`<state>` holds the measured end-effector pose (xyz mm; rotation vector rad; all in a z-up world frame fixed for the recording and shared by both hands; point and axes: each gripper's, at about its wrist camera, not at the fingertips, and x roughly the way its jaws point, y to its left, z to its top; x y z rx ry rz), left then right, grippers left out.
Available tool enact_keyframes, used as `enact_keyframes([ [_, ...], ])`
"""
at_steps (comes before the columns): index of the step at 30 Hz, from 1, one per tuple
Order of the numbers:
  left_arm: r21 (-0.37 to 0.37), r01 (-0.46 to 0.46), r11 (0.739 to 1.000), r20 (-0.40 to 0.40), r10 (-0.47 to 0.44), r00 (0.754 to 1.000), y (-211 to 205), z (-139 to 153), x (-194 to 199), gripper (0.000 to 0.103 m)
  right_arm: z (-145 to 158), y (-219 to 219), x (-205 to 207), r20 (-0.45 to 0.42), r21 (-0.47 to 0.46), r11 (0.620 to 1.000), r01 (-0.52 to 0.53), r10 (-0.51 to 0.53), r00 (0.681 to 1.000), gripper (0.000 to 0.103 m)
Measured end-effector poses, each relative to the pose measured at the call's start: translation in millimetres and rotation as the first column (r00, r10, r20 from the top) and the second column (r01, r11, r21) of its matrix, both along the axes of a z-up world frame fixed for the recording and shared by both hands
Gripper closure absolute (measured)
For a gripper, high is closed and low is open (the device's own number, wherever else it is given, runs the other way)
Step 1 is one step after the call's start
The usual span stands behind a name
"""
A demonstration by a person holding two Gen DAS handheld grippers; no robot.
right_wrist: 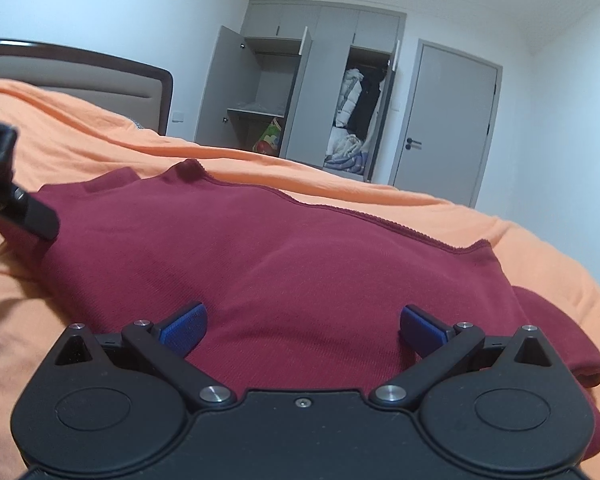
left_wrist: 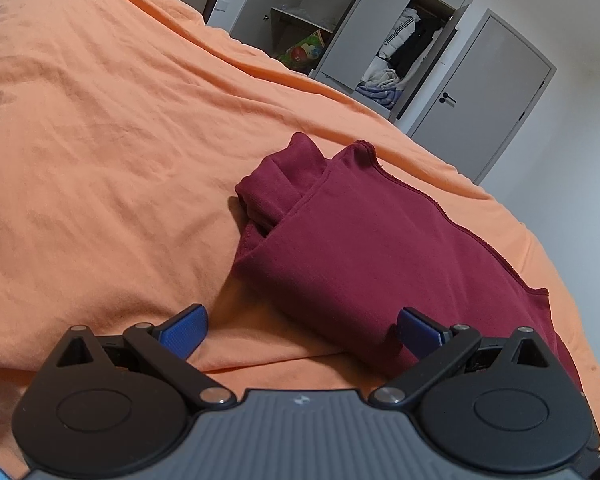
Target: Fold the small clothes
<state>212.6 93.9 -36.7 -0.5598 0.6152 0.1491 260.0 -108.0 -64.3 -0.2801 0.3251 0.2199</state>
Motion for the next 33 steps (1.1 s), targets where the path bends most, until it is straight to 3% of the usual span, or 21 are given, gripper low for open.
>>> enact_keyframes([
  [15, 0.037, -0.028, 0.999, -0.006, 0.028, 1.0, 1.3, 1.4, 16.9, 0.0, -0.2, -2.0, 2.6, -0.01, 0.013, 1.0, -0.002, 0.002, 1.0, 0.0],
  [19, 0.012, -0.054, 0.998, 0.015, 0.054, 0.998, 7.1, 1.4, 20.3, 0.001, -0.4, -2.0, 2.9, -0.011, 0.015, 1.0, -0.002, 0.002, 1.0, 0.0],
  [27, 0.014, -0.129, 0.992, 0.056, 0.128, 0.99, 9.3, 1.6, 12.6, 0.038, -0.4, -2.2, 3.3, -0.009, 0.016, 1.0, -0.003, 0.003, 1.0, 0.0],
  [31, -0.033, -0.125, 0.992, 0.054, 0.127, 0.99, 16.3, -1.4, 14.8, 0.035, 0.3, -1.9, 4.6, -0.021, 0.026, 1.0, -0.002, 0.003, 1.0, 0.0],
  [33, -0.062, -0.112, 0.992, 0.057, 0.115, 0.992, 20.0, -3.9, 17.4, 0.027, 1.2, -4.3, 6.6, -0.039, 0.049, 0.999, -0.003, 0.005, 0.999, 0.0],
])
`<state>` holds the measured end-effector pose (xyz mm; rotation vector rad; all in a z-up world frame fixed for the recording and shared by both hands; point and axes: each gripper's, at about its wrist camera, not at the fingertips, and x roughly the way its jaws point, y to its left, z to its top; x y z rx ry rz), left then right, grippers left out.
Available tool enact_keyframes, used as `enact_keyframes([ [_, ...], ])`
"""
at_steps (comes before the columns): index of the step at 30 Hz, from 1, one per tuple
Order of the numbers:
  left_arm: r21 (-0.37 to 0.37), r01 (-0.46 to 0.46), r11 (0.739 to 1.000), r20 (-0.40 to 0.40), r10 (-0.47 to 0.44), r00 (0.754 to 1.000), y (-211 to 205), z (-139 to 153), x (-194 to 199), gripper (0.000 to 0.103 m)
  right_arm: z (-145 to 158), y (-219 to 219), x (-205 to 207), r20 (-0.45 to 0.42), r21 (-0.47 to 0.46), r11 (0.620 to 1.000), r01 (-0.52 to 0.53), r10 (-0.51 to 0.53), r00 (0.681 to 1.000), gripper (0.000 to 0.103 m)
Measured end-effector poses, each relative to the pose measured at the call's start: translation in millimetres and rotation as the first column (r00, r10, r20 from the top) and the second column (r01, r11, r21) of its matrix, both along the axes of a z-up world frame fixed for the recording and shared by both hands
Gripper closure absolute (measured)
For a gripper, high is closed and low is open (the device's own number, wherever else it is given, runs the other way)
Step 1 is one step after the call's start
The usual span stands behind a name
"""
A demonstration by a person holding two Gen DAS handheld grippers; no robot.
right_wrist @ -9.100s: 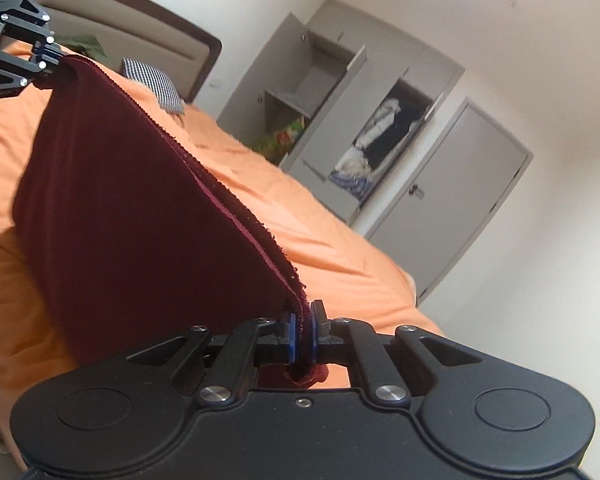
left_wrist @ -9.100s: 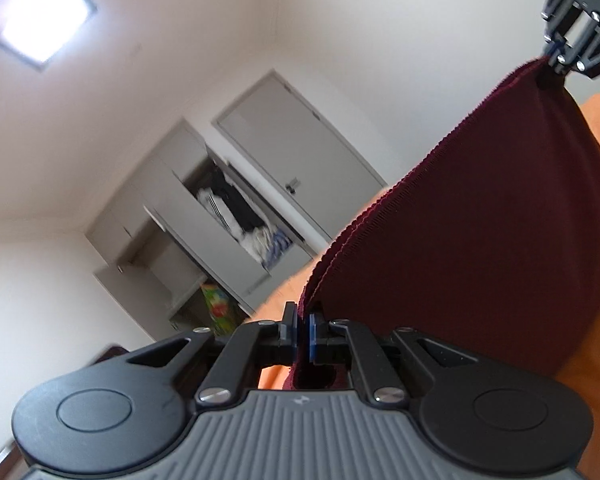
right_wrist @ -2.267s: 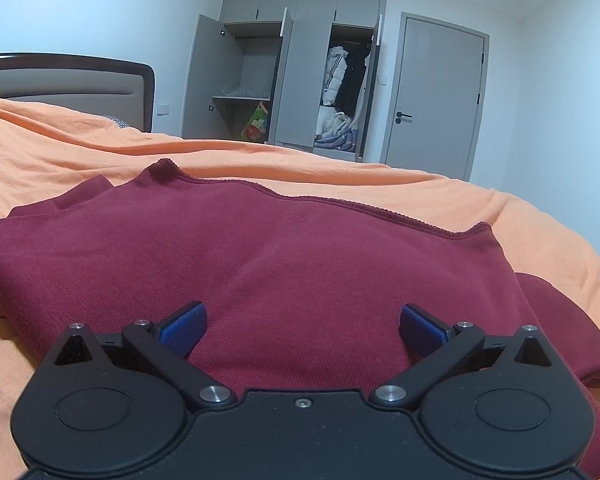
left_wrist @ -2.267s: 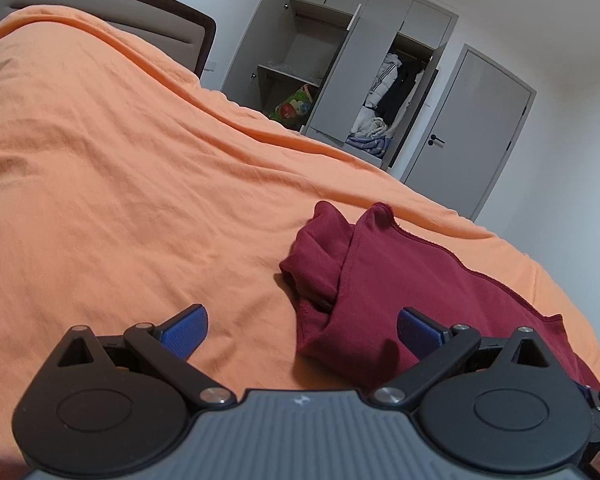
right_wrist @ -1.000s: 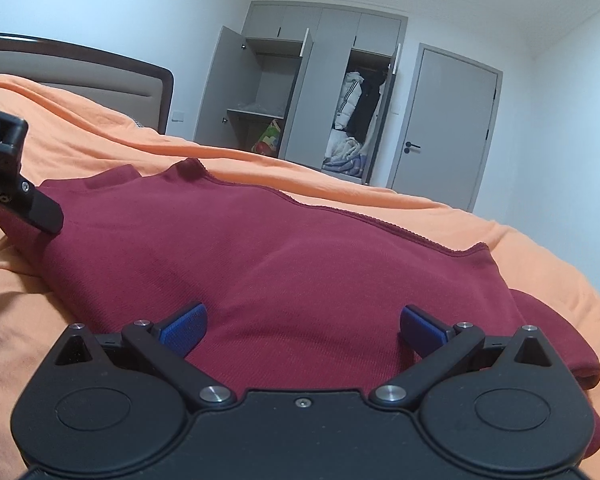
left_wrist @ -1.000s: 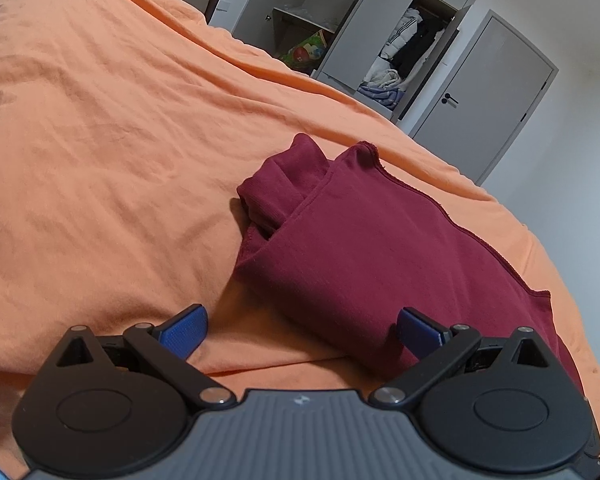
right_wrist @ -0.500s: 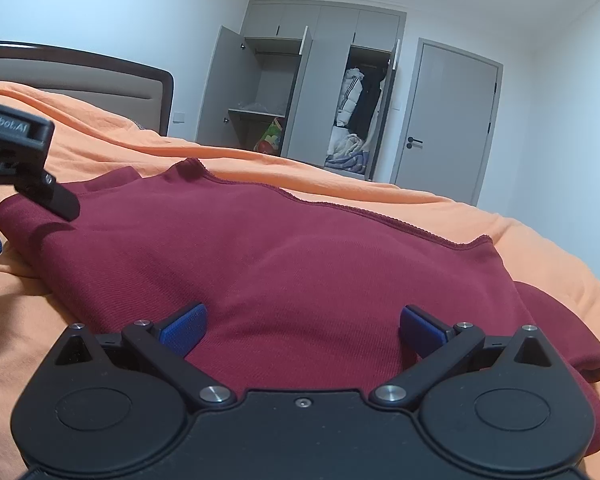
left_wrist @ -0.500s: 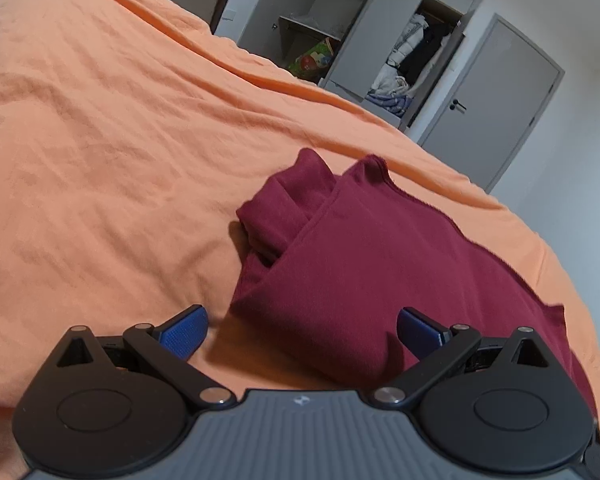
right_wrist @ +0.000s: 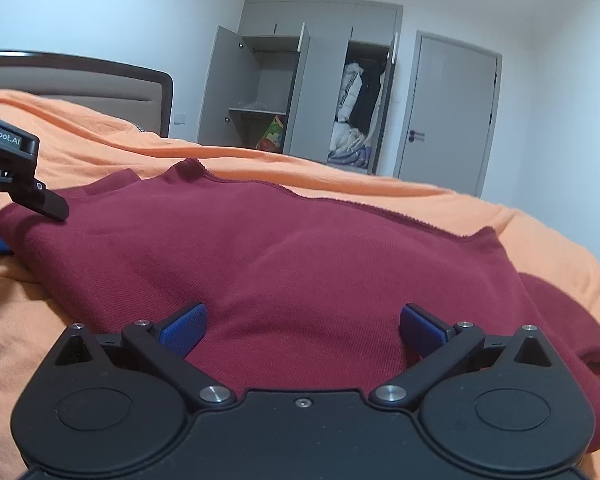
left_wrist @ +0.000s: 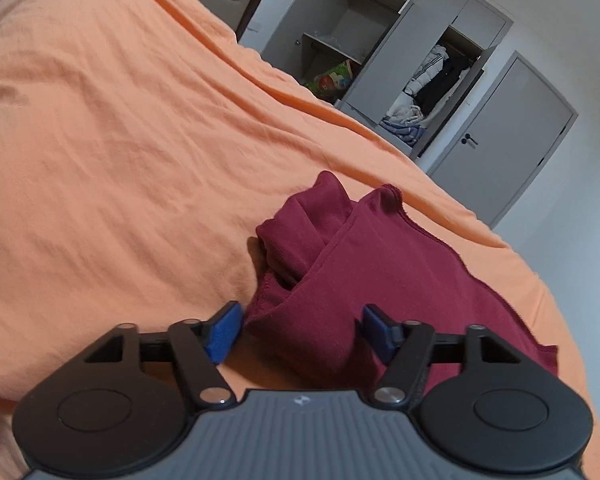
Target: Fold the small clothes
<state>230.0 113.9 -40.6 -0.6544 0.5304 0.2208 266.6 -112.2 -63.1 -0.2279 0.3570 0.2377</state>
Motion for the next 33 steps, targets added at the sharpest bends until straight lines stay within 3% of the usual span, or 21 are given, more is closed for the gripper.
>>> enact_keyframes([
  [4, 0.012, -0.003, 1.0, -0.006, 0.003, 1.0, -1.6, 1.0, 3.6, 0.033, -0.5, 2.5, 0.3, -0.005, 0.013, 1.0, -0.002, 0.002, 1.0, 0.0],
  [5, 0.024, -0.004, 1.0, -0.008, 0.004, 1.0, -3.5, 2.4, 3.8, 0.042, -0.5, 1.0, 0.5, -0.005, 0.013, 1.0, -0.001, 0.001, 1.0, 0.0],
  [7, 0.036, 0.003, 0.999, -0.011, -0.003, 1.0, -5.2, 4.5, 4.8, 0.049, -0.9, 0.3, 0.3, -0.005, 0.016, 1.0, -0.002, 0.002, 1.0, 0.0],
  [9, 0.026, 0.007, 1.0, -0.003, -0.007, 1.0, -5.1, 5.5, 5.0, 0.063, -1.1, -1.1, -0.7, -0.004, 0.02, 1.0, -0.003, 0.003, 1.0, 0.0],
  [11, 0.024, 0.008, 1.0, 0.001, -0.008, 1.0, -5.3, 6.3, 5.0, 0.068, -1.1, -1.2, -0.7, -0.004, 0.019, 1.0, -0.003, 0.003, 1.0, 0.0],
  [21, 0.056, 0.017, 0.998, -0.025, -0.016, 1.0, -8.2, 13.3, 7.8, 0.07, 0.2, -1.1, -0.3, -0.012, 0.016, 1.0, 0.0, 0.001, 1.0, 0.0],
  [27, 0.125, 0.052, 0.991, -0.004, -0.051, 0.999, -16.3, 30.4, 9.0, 0.083, 5.9, -6.7, 1.8, -0.036, 0.043, 0.999, -0.01, 0.011, 0.999, 0.0],
  [33, 0.192, 0.088, 0.977, 0.026, -0.094, 0.995, -28.7, 48.0, 9.5, 0.086, 8.0, -6.0, 0.3, -0.044, 0.045, 0.999, -0.008, 0.01, 0.999, 0.0],
])
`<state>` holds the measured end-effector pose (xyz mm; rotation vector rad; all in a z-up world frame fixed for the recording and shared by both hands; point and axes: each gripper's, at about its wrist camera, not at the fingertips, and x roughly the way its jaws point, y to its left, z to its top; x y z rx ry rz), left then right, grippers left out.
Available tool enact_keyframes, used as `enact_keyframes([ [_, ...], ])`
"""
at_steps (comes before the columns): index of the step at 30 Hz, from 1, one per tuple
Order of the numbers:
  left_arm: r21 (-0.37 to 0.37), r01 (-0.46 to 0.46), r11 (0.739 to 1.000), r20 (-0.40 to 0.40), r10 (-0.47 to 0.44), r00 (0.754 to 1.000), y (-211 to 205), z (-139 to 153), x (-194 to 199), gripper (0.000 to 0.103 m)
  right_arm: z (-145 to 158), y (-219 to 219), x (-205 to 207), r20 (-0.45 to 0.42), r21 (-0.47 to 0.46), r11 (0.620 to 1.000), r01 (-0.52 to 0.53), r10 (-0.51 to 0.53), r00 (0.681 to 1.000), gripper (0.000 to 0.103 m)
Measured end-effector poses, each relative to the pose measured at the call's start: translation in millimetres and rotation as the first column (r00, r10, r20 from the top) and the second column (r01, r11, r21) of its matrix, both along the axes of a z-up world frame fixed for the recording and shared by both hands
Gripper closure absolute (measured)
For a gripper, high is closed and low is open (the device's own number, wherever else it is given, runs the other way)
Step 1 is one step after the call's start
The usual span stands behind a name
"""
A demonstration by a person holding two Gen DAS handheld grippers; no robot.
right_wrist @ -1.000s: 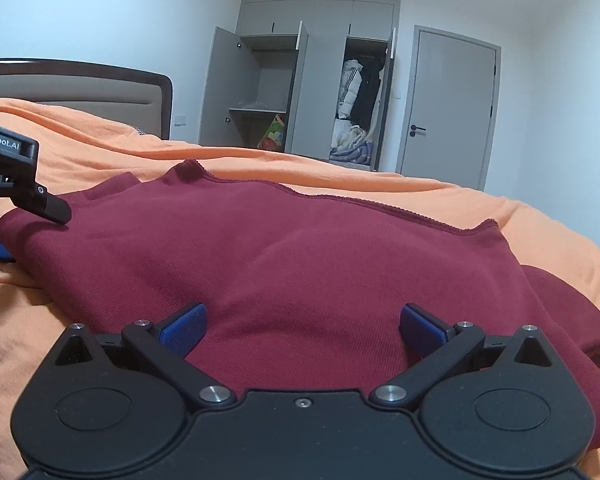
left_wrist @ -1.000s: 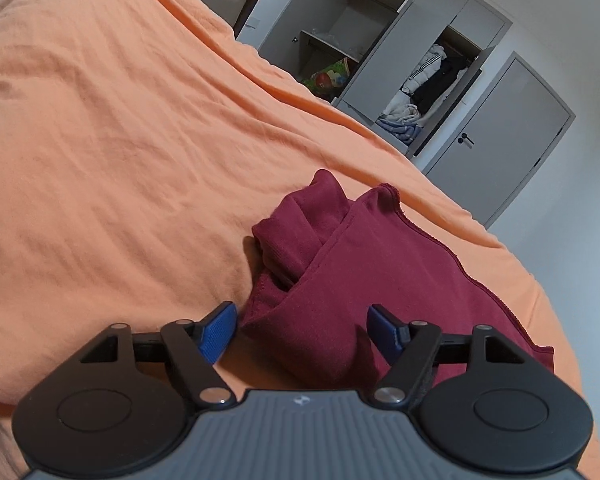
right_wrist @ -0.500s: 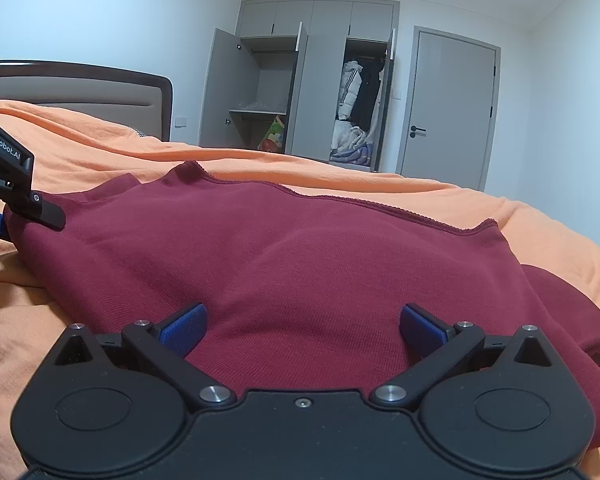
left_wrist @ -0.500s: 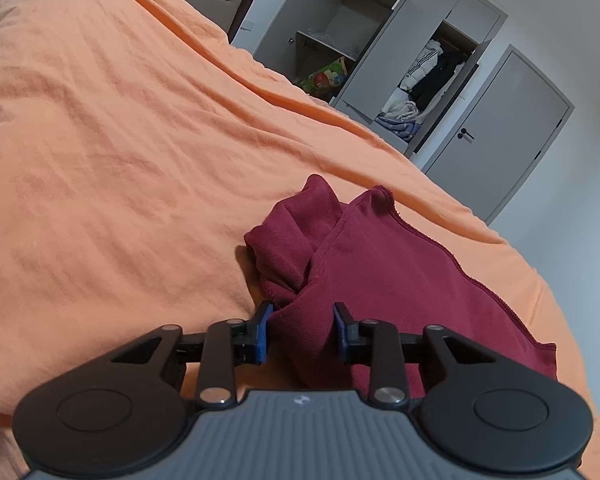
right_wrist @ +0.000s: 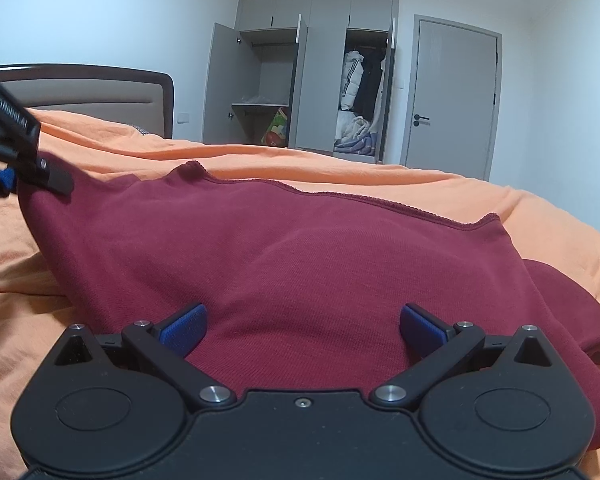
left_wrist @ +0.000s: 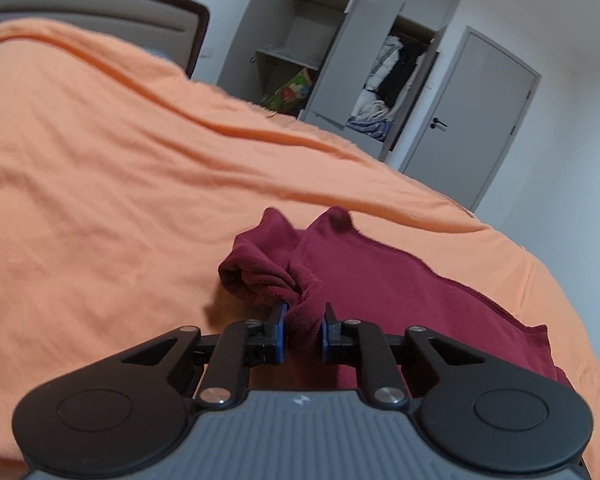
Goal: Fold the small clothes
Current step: 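Lift the shirt edge with the left tool and fold it over the bundle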
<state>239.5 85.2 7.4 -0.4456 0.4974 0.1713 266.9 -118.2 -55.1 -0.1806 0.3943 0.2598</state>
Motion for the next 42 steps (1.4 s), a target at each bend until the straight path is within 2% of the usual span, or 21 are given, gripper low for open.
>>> enact_keyframes([
  [13, 0.024, 0.023, 0.999, 0.014, -0.023, 1.0, -3.2, 8.5, -0.1, 0.087, 5.0, 1.8, 0.0, -0.018, 0.01, 1.0, 0.002, -0.002, 1.0, 0.0],
  [18, 0.042, 0.041, 0.998, 0.029, -0.043, 0.999, -7.0, 15.2, -1.2, 0.087, 8.7, 1.5, 2.4, -0.054, 0.025, 1.0, 0.005, -0.003, 0.999, 0.0],
  [25, 0.097, 0.093, 0.991, 0.064, -0.099, 0.993, -22.0, 33.8, 6.5, 0.088, 16.1, -9.3, -2.6, -0.072, 0.048, 0.998, 0.026, -0.022, 0.997, 0.0],
  [31, 0.166, 0.168, 0.972, 0.105, -0.187, 0.977, -51.2, 58.0, 19.2, 0.089, 27.7, -33.3, -9.5, -0.054, 0.061, 0.995, 0.075, -0.072, 0.996, 0.0],
  [34, 0.193, 0.228, 0.954, 0.127, -0.255, 0.959, -74.2, 71.1, 25.6, 0.09, 35.3, -50.2, -15.4, -0.026, 0.057, 0.99, 0.126, -0.125, 0.992, 0.0],
  [37, 0.232, 0.311, 0.922, 0.15, -0.35, 0.925, -106.4, 82.3, 28.8, 0.09, 42.5, -76.1, -23.4, -0.005, 0.055, 0.976, 0.21, -0.21, 0.978, 0.0],
  [40, 0.274, 0.408, 0.871, 0.162, -0.459, 0.873, -144.9, 87.0, 27.4, 0.09, 44.6, -105.7, -33.6, -0.011, 0.06, 0.951, 0.303, -0.303, 0.953, 0.0],
  [42, 0.297, 0.478, 0.826, 0.158, -0.536, 0.829, -170.2, 85.3, 23.9, 0.09, 43.1, -126.7, -43.8, -0.021, 0.055, 0.93, 0.365, -0.364, 0.931, 0.0],
])
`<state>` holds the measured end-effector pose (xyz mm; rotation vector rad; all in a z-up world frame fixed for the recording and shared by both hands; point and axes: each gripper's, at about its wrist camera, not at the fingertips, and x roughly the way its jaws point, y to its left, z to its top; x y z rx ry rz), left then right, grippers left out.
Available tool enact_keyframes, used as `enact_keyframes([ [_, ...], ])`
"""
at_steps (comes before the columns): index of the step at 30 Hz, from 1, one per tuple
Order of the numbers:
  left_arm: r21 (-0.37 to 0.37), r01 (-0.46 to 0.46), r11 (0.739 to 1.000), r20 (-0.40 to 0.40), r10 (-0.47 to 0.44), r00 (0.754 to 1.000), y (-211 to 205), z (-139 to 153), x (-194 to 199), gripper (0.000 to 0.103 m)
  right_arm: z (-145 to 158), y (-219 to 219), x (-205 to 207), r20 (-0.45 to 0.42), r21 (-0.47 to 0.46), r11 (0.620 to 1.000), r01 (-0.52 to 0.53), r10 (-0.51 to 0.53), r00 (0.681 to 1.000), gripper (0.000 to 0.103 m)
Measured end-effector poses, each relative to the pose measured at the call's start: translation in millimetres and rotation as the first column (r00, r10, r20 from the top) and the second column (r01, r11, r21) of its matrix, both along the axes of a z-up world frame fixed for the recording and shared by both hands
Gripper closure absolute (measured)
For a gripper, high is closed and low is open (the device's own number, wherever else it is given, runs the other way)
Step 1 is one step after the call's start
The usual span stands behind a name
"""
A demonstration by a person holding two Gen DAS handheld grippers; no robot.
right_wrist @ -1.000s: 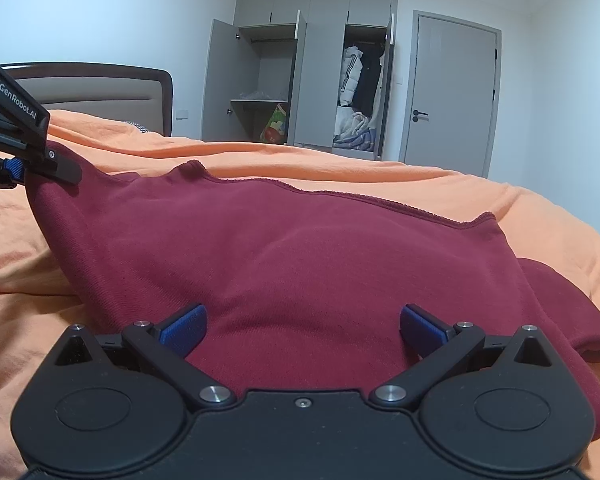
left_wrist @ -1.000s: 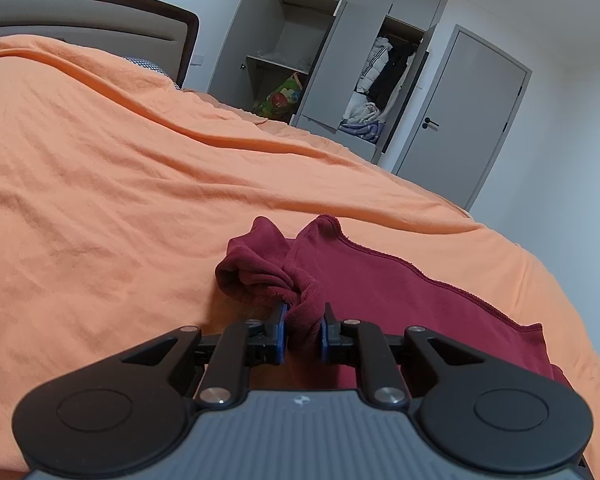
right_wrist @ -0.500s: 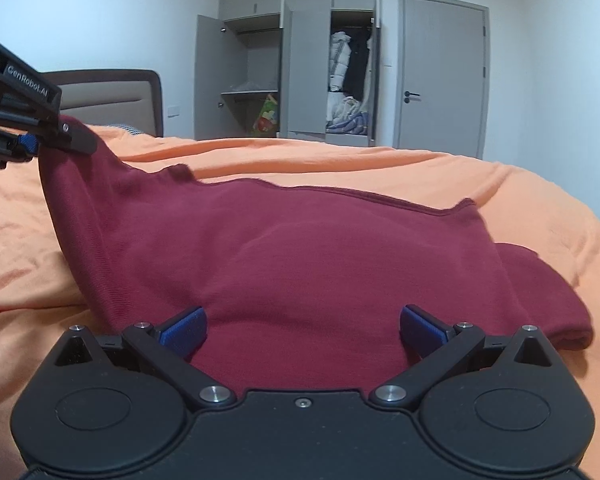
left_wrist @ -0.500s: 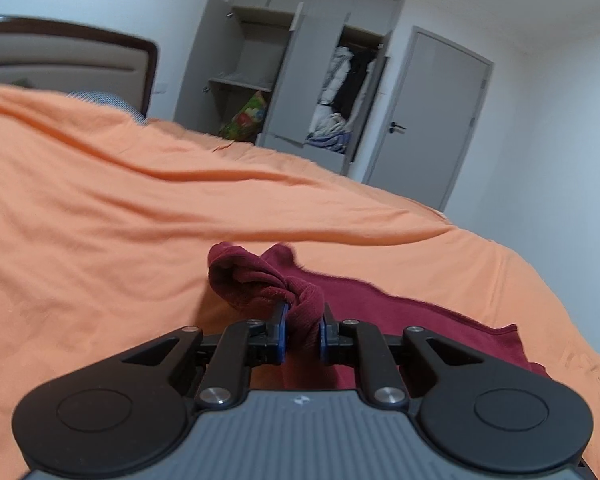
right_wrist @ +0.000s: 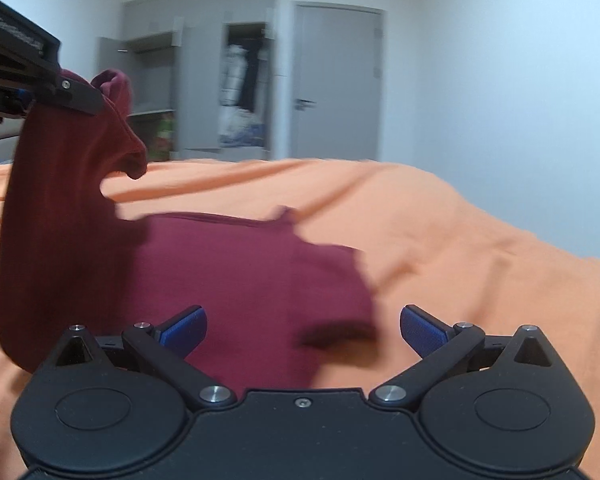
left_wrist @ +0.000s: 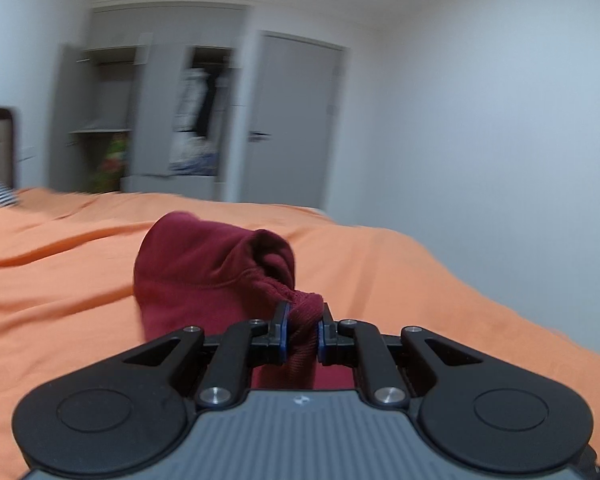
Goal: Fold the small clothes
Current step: 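Lift the shirt edge with the left tool and fold it over the bundle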
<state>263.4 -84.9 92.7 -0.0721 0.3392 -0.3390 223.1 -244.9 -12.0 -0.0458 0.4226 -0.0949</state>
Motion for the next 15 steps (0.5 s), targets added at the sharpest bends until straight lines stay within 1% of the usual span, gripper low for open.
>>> enact_keyframes([
  [3, 0.035, 0.125, 0.992, -0.012, -0.125, 0.992, -34.0, -10.9, -6.1, 0.09, -4.3, -24.4, -15.7, -0.018, -0.026, 0.997, 0.078, -0.078, 0.997, 0.0],
  [5, 0.043, 0.206, 0.978, -0.039, -0.204, 0.978, -51.4, -23.2, -10.4, 0.09, -7.2, -37.5, -25.2, -0.029, -0.046, 0.991, 0.126, -0.127, 0.991, 0.0],
  [7, 0.054, 0.274, 0.96, -0.082, -0.269, 0.96, -65.7, -38.8, -15.1, 0.09, -10.4, -52.9, -34.9, -0.042, -0.054, 0.984, 0.169, -0.171, 0.984, 0.0],
  [11, 0.104, 0.323, 0.941, -0.16, -0.305, 0.939, -81.6, -68.1, -21.0, 0.09, -15.3, -76.3, -46.4, -0.057, -0.031, 0.978, 0.204, -0.206, 0.977, 0.0],
  [13, 0.089, 0.33, 0.94, -0.193, -0.309, 0.931, -80.9, -77.4, -23.1, 0.089, -14.8, -80.2, -50.4, -0.052, -0.02, 0.981, 0.192, -0.193, 0.98, 0.0],
  [14, 0.073, 0.338, 0.938, -0.208, -0.317, 0.925, -77.3, -80.1, -23.8, 0.085, -13.9, -80.5, -52.2, -0.047, -0.015, 0.983, 0.184, -0.184, 0.982, 0.0],
  [15, 0.051, 0.342, 0.938, -0.219, -0.324, 0.92, -74.1, -80.3, -22.7, 0.077, -13.2, -80.6, -53.7, -0.044, -0.011, 0.984, 0.177, -0.177, 0.983, 0.0],
])
